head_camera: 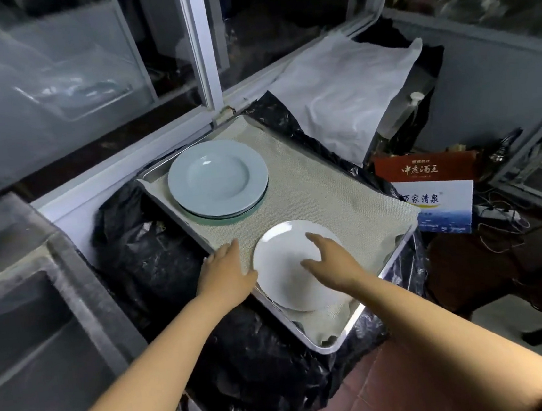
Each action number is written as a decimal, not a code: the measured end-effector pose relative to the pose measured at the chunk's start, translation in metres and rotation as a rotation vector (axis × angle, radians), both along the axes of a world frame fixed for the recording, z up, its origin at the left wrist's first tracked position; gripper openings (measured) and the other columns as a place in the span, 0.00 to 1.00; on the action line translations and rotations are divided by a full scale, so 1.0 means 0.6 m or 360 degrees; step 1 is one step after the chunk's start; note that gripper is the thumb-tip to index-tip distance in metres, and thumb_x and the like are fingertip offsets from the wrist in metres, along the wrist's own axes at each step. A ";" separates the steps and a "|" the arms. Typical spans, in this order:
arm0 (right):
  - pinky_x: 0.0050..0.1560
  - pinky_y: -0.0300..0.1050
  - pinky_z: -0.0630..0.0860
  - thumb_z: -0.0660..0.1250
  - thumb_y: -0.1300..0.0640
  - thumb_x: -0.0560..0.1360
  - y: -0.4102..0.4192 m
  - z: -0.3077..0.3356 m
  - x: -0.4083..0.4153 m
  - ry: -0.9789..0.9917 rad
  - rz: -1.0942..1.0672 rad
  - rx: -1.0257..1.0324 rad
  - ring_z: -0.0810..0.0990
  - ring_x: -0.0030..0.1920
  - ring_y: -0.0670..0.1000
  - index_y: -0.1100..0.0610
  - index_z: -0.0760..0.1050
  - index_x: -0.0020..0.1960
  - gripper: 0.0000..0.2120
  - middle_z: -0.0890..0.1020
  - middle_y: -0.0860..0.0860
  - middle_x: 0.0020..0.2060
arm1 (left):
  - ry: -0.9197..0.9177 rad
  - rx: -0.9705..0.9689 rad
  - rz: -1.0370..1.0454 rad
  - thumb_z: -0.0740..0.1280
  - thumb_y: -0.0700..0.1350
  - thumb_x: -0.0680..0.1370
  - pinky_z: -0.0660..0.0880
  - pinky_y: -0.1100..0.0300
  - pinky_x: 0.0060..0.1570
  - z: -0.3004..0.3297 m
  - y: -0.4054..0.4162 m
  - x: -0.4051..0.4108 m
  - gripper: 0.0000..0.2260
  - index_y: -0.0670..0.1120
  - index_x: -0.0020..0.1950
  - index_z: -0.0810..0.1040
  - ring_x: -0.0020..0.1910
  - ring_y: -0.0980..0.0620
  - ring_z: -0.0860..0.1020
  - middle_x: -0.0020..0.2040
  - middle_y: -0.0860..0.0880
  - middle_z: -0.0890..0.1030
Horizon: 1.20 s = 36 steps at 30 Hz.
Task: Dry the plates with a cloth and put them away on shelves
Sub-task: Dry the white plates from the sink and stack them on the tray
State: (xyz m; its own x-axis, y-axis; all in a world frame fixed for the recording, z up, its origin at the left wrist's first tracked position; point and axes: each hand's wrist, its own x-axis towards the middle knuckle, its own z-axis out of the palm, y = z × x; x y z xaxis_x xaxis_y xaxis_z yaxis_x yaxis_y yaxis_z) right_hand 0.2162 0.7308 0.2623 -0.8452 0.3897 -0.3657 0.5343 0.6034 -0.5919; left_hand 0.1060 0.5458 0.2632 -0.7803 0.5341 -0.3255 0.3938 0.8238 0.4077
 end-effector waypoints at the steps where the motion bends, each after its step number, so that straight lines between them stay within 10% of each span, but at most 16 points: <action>1: 0.71 0.49 0.61 0.63 0.52 0.79 -0.013 0.008 -0.009 0.0029 0.0038 0.0005 0.62 0.75 0.55 0.53 0.55 0.78 0.31 0.63 0.53 0.76 | 0.0021 0.0028 0.0020 0.64 0.53 0.79 0.53 0.48 0.76 0.010 -0.021 -0.001 0.35 0.45 0.80 0.49 0.77 0.43 0.54 0.79 0.45 0.55; 17: 0.66 0.42 0.64 0.66 0.52 0.78 -0.431 0.036 -0.198 0.0151 0.0882 -0.0022 0.69 0.71 0.54 0.56 0.61 0.77 0.29 0.69 0.55 0.73 | -0.0012 -0.0048 0.0837 0.64 0.55 0.79 0.61 0.51 0.73 -0.010 -0.554 -0.009 0.35 0.47 0.80 0.50 0.77 0.44 0.58 0.79 0.47 0.55; 26: 0.53 0.43 0.73 0.67 0.57 0.78 -0.740 -0.045 -0.280 -0.0074 0.1133 -0.0132 0.77 0.62 0.57 0.54 0.63 0.76 0.28 0.72 0.52 0.69 | -0.0170 -0.0209 0.1265 0.68 0.52 0.76 0.69 0.51 0.62 -0.102 -0.890 0.019 0.29 0.40 0.72 0.64 0.67 0.41 0.70 0.69 0.41 0.72; 36: 0.65 0.46 0.71 0.64 0.51 0.79 -1.009 -0.197 -0.373 -0.0404 0.1125 -0.0140 0.73 0.67 0.55 0.51 0.61 0.76 0.27 0.72 0.53 0.70 | -0.0418 -0.0050 0.1566 0.68 0.51 0.75 0.74 0.49 0.58 -0.238 -1.127 -0.022 0.23 0.41 0.64 0.71 0.62 0.41 0.74 0.66 0.41 0.74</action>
State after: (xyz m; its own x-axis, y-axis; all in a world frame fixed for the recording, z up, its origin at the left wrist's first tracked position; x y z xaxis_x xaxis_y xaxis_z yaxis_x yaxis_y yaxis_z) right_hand -0.0075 0.1255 0.1443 -0.7688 -0.2538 -0.5870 0.1637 0.8092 -0.5642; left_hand 0.0929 -0.1307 0.1202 -0.7707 -0.3176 -0.5524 -0.5628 0.7458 0.3565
